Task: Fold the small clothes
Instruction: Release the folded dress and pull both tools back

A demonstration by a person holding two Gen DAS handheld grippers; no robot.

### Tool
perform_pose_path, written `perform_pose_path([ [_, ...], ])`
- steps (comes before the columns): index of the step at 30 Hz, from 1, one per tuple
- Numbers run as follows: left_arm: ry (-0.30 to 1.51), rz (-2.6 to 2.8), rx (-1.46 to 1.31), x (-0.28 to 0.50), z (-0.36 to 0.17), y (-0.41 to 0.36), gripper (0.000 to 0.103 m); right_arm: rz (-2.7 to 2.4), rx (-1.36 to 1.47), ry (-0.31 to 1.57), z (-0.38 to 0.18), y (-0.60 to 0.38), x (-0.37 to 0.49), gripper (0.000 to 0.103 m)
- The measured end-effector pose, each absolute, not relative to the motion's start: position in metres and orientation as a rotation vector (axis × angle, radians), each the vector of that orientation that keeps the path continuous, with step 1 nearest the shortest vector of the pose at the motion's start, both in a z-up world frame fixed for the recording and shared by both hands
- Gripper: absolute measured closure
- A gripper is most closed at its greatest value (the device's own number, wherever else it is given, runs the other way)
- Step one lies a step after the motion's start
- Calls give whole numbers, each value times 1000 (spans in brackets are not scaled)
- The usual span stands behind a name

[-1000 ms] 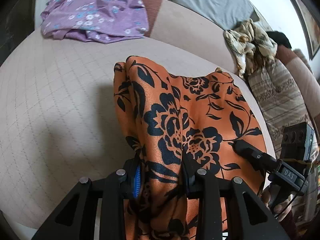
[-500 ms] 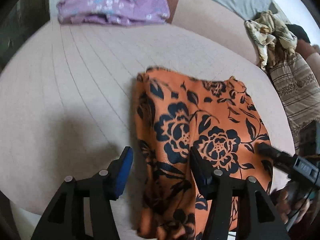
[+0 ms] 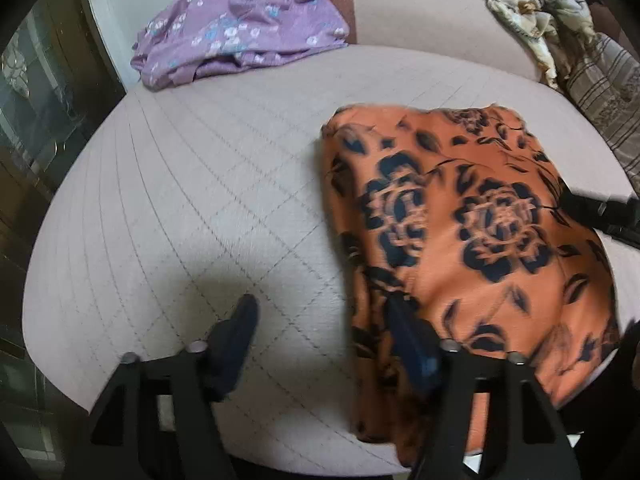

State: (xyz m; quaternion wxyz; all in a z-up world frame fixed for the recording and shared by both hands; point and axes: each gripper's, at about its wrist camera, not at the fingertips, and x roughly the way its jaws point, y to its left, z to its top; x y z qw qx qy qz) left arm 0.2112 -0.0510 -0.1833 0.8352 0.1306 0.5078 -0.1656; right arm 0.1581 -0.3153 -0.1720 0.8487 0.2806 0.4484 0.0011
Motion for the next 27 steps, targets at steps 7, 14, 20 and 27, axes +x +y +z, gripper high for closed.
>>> perform_pose_path([
  [7,994,-289,301,208,-148,-50,26,-19,555,912,-149,-313,146,56],
  [14,834,-245,316,185,-86,-51,26,-112,394,822,-94,-299,103,44],
  [20,751,-214,291,164,-45,-48,12,-163,317,751,-57,-285,71,42],
  [27,628,-193,273,138,2,-41,8,-228,233,660,-15,-267,41,38],
])
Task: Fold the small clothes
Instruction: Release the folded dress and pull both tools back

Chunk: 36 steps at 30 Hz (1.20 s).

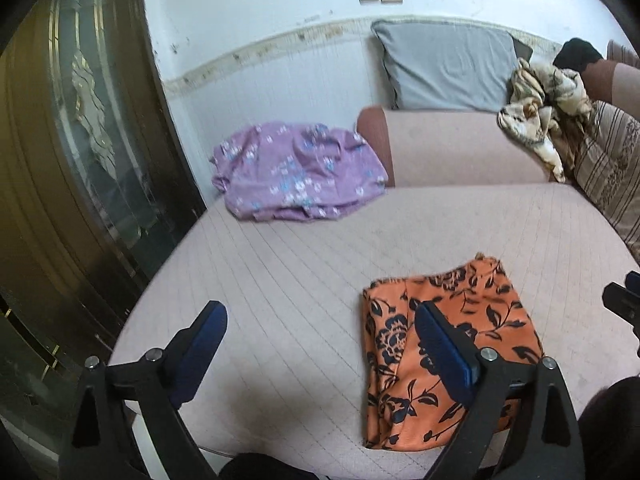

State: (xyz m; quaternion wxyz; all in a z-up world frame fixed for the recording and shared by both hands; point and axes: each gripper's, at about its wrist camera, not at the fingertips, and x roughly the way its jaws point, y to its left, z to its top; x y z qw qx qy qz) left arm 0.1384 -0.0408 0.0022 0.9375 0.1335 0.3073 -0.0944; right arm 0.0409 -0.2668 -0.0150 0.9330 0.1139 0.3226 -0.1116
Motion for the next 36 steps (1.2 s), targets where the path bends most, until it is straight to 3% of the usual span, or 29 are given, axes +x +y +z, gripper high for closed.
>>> perform_pose_path([
  [10,563,-201,251,113,43,-30,8,-252,173,591,22,-245,5,34],
  [18,535,-218,230,105,62,-20,7,-263,157,606,21,-229,4,34],
  [36,531,-202,206,109,63,-8,7,-345,224,644,23,-220,1,34],
])
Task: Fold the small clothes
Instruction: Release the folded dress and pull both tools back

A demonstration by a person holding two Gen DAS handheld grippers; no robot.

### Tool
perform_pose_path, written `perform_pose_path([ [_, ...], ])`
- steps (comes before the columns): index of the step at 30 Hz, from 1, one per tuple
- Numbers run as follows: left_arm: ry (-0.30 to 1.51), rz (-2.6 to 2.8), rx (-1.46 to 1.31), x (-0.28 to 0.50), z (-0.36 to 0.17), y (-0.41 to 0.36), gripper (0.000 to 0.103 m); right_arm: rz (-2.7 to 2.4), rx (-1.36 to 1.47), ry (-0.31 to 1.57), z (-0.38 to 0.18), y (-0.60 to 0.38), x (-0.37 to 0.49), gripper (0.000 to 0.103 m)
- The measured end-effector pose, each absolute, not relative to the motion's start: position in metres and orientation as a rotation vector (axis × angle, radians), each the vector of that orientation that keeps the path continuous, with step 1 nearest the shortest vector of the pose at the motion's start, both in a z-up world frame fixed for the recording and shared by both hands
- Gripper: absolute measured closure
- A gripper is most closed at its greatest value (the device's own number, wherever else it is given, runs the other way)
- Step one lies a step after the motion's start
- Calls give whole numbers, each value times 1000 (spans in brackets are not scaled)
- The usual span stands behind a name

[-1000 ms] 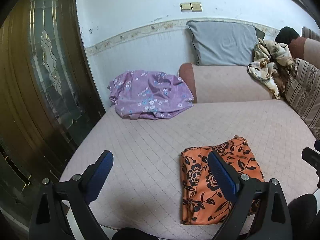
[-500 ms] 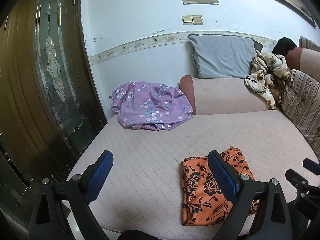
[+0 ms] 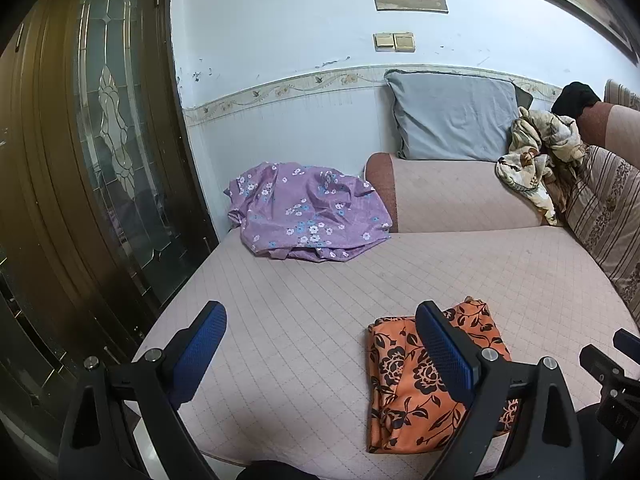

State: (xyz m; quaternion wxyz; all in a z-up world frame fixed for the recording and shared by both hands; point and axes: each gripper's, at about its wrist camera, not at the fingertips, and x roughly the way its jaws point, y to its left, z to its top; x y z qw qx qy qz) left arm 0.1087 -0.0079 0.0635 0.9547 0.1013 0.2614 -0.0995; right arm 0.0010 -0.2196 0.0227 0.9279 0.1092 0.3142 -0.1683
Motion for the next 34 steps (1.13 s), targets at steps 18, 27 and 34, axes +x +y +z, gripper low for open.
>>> perform_pose_path([
  [18,513,-209,210,112,65,-5,7,-356,177,642,35,-207,5,34],
  [27,528,-215,192,119,62,-4,7,-372,162,660,31,-209,10,34],
  [34,534,-244,176,131,55,-6,7,-367,161,689,20,-212,20,34],
])
